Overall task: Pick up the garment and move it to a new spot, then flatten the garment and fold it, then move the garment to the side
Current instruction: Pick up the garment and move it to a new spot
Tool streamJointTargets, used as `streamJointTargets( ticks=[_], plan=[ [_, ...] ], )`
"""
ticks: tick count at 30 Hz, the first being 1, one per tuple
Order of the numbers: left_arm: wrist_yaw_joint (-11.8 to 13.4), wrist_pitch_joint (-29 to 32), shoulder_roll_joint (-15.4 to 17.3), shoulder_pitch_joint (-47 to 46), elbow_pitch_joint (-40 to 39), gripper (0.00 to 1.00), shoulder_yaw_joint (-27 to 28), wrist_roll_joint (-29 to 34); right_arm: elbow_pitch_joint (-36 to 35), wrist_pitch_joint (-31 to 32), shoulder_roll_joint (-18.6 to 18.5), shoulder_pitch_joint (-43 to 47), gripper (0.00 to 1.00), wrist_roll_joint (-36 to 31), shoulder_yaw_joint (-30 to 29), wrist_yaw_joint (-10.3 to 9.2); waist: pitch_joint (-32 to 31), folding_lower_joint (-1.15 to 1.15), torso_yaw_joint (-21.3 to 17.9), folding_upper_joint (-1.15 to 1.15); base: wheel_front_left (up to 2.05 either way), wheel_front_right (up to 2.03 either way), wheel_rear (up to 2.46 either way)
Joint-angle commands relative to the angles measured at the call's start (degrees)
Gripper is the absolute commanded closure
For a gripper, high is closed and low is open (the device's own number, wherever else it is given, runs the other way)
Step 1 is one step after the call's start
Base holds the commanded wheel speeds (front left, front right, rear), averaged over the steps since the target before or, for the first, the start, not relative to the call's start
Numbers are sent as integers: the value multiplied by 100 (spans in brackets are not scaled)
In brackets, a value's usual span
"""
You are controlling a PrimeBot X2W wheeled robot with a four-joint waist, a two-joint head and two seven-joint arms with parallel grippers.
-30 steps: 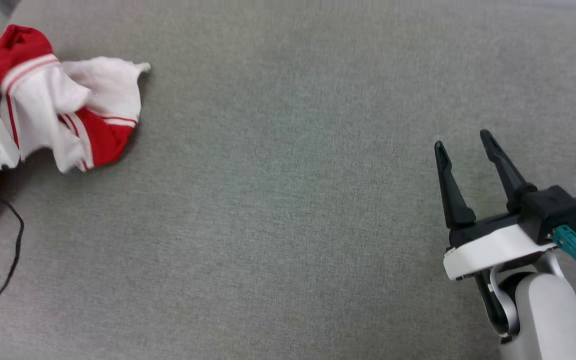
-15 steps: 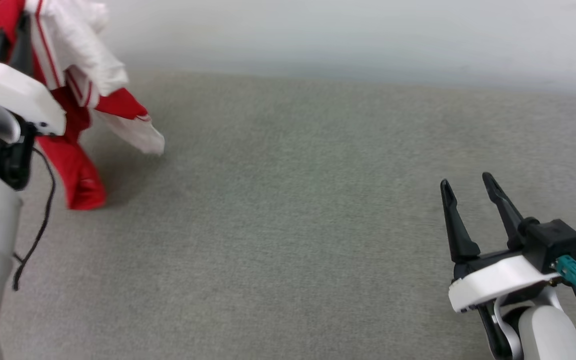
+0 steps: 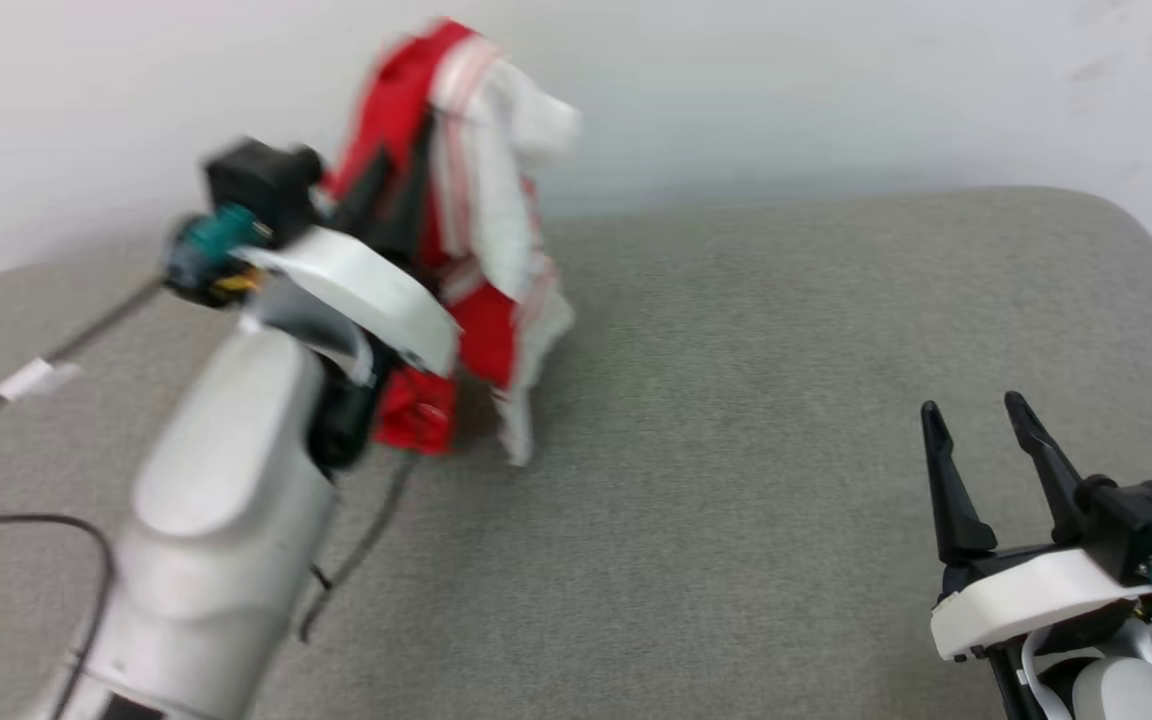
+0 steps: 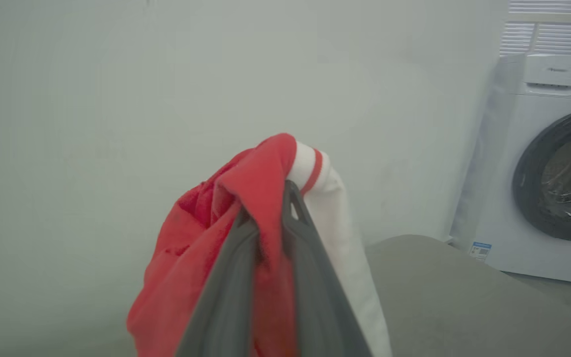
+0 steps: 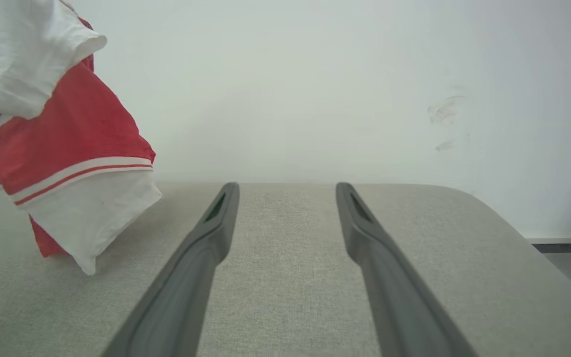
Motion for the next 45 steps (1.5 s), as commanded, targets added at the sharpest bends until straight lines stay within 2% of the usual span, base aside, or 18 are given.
streamJointTargets(
  ticks=[1,3,4,12,15,16,17,18,22,27,32,40,45],
  plan=[
    [29,-19,-111,201,-178,100,-51,-50,-53,17,2,64,0,54,-6,-2,4,1,-174,0,0,0,0],
    [77,18,-286,484,-396,100,-166,-110,-95,40,4,129,0,53,-11,-2,50,1,-237,0,0,0,0],
    [143,27,-453,963,-569,100,-319,-162,-138,38,3,127,0,72,0,-2,147,1,-300,0,0,0,0],
    [373,102,-485,2267,-268,100,-616,-256,-80,-2,3,35,0,137,147,-2,400,1,-276,0,0,0,0],
    [381,216,-489,2607,-92,100,-720,-313,-53,-16,2,12,0,132,170,-2,449,1,-186,0,0,0,0],
    [409,211,-501,2678,-55,64,-716,-334,-47,-19,2,5,0,125,174,-2,459,1,-147,0,0,0,0],
    [443,162,-509,2723,-32,18,-705,-341,-33,-26,2,-2,0,116,167,-2,455,1,-110,0,0,0,0],
    [454,98,-523,2751,-30,0,-714,-317,-24,-31,2,-1,0,111,146,-3,447,1,-62,0,0,0,0],
    [600,-254,-554,2741,-199,0,-676,-133,18,-13,2,46,0,54,94,-2,327,1,130,0,0,0,0],
    [845,-442,-556,2723,-778,0,-423,195,36,33,2,167,0,41,24,-2,107,1,286,0,0,0,0],
    [1199,-451,-331,3033,-1598,0,133,647,14,113,2,329,0,23,-62,-3,-133,1,373,0,0,0,0],
    [1407,-453,-8,3521,-1808,0,376,915,-51,208,2,565,0,-29,-151,-3,-291,1,386,0,0,0,0],
    [1451,-453,34,3663,-1906,0,429,980,-110,244,2,645,0,-6,-184,-2,-328,1,403,0,0,0,0]
  ],
)
